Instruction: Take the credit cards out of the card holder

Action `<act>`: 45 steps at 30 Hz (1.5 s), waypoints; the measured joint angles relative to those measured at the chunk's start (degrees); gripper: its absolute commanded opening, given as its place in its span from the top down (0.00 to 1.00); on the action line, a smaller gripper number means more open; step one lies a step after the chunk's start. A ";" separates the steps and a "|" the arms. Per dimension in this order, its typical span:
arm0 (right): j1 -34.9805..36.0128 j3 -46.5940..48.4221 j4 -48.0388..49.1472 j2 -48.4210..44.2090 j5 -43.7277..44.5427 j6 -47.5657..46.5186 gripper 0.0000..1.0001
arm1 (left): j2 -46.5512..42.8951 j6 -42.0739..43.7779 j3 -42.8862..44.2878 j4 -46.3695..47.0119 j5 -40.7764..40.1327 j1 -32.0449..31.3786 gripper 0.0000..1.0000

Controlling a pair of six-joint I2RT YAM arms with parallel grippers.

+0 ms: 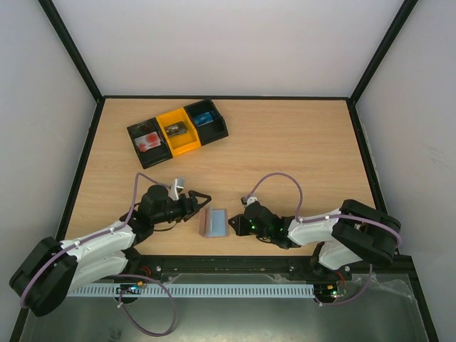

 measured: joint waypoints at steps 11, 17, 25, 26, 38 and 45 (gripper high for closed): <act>0.00 1.90 -4.72 -2.99 -1.01 -8.17 0.77 | 1.29 -0.28 0.26 0.59 0.22 -1.09 0.55; 0.00 1.57 -7.67 -14.58 0.31 -17.86 0.75 | 2.40 -0.09 0.35 0.81 0.24 -1.64 0.67; 0.00 -0.02 -10.86 -26.49 5.90 -27.34 0.71 | 5.42 0.42 0.37 2.03 0.17 -2.27 0.80; 0.00 -0.09 -11.06 -27.30 6.71 -27.08 0.71 | 6.10 0.44 0.37 2.34 0.20 -2.36 0.80; 0.20 -1.64 -12.33 -22.23 8.57 -22.12 0.57 | 10.95 0.44 0.46 6.69 0.37 -3.06 0.79; 3.17 0.02 -13.60 -13.99 9.38 -20.28 0.45 | 10.95 0.46 0.48 6.54 0.20 -3.06 0.78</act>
